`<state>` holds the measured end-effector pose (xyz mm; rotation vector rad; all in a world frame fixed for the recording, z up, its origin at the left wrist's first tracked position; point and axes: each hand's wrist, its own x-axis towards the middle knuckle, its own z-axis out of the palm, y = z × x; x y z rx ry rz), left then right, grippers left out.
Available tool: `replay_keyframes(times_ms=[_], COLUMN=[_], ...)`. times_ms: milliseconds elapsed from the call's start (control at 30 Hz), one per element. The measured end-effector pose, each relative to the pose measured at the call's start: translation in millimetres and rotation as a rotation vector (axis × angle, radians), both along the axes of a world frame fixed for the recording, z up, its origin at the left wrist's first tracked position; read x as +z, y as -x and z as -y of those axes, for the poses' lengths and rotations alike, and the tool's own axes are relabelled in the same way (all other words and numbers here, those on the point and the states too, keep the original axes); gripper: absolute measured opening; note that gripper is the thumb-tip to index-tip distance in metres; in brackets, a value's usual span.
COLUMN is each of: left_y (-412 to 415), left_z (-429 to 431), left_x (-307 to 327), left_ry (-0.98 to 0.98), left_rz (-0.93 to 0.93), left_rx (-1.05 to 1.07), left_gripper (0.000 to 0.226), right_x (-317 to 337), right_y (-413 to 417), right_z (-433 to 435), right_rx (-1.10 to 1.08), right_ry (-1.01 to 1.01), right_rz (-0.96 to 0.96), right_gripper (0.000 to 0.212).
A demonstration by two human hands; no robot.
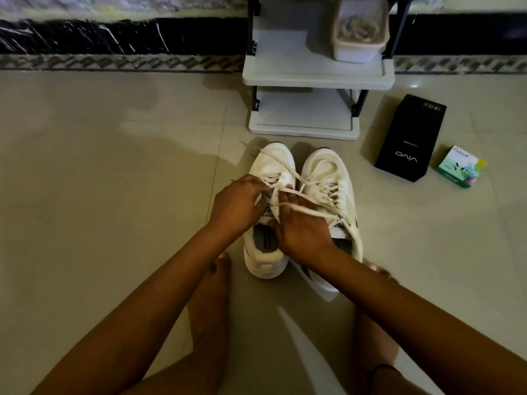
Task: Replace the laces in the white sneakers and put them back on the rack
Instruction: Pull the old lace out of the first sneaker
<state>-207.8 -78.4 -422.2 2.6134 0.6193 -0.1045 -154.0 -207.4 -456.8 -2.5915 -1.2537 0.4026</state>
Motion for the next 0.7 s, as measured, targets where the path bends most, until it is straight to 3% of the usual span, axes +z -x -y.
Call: replay_keyframes(times_ms=[133, 267, 333, 400, 500, 700], left_y=[1.3, -1.9, -1.4, 0.4, 2.5, 1.1], left_z=[2.7, -1.2, 0.0, 0.3, 0.0, 3.8], left_x=[-9.9, 0.0, 6.9, 5.7, -4.8, -13.5], left_ry=[0.003, 0.337, 0.387, 0.291, 0.027, -0.013], left_rz=[0.090, 0.319, 0.355, 0.286, 0.029, 0.140], left_rx=[0.072, 0.119, 0.128, 0.091, 0.041, 0.083], left_gripper=[0.017, 0.011, 0.013, 0.017, 0.028, 0.019], right_x=[-9.6, -10.7, -11.8, -12.6, -12.6, -9.5], right_y=[0.7, 2.7, 3.2, 2.5, 3.0, 2.3], right_z=[0.5, 1.7, 1.4, -0.2, -1.3, -0.8], right_rx=[-0.021, -0.022, -0.028, -0.029, -0.026, -0.043], right_ry=[0.023, -0.013, -0.020, -0.013, 0.002, -0.006], right_rz=[-0.057, -0.003, -0.019, -0.021, -0.029, -0.020], right_gripper=[0.064, 0.064, 0.064, 0.065, 0.066, 0.065])
